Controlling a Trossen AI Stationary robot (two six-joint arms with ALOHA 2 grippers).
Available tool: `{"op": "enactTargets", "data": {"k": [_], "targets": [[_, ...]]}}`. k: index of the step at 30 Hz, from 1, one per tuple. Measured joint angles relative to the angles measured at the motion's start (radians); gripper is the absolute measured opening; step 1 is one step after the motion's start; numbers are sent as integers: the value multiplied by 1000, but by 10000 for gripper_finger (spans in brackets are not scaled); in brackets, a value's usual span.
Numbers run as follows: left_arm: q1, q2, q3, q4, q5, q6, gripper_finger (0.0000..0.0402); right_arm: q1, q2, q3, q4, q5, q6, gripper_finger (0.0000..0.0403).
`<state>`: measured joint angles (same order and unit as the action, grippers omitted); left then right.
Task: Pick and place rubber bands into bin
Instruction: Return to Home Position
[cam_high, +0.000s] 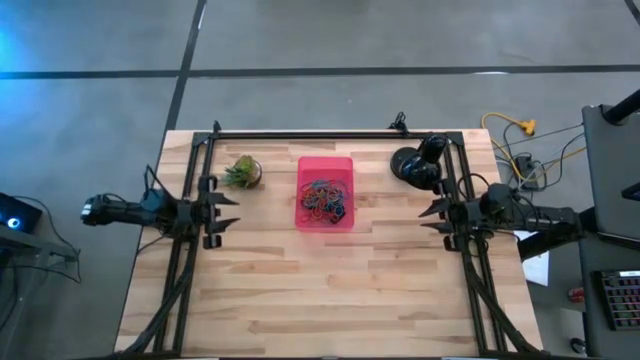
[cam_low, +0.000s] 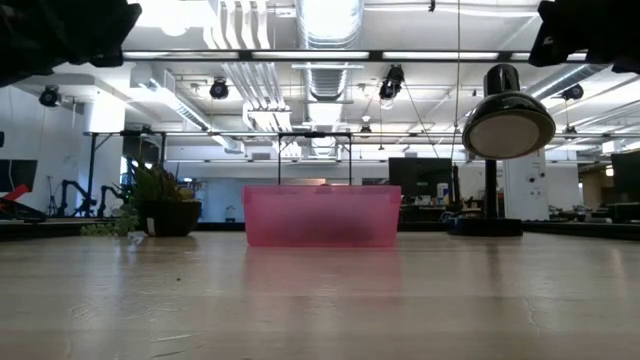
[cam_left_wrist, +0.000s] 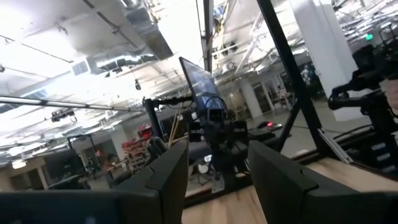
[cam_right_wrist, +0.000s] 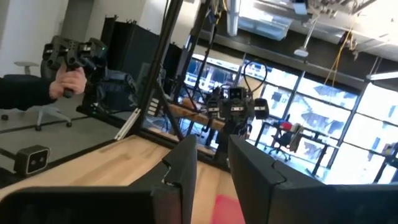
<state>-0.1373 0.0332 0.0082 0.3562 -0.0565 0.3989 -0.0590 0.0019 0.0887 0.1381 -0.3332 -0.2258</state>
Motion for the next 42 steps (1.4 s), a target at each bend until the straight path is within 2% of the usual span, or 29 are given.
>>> {"op": "enactTargets", "data": {"k": [10, 14, 18, 22, 32, 39, 42], "targets": [[40, -4, -1, 1, -9, 1, 152, 0, -2, -4, -38, 8, 25, 90], [46, -3, -1, 1, -10, 0, 152, 0, -2, -29, -22, 101, 72, 85], [46, -3, -2, -9, -31, 0, 152, -1, -2, -78, 66, 209, 162, 81], [46, -4, -2, -15, -31, 0, 152, 0, -1, -80, 66, 186, 179, 79], [46, -4, -2, -58, -31, -2, 152, 3, -2, -79, -82, 171, 230, 89], [46, -3, -3, -52, -31, -1, 152, 58, -1, -79, -94, 75, 119, 89], [46, -3, -3, -51, -31, -1, 152, 89, 0, -79, -94, 71, 93, 84]]}}
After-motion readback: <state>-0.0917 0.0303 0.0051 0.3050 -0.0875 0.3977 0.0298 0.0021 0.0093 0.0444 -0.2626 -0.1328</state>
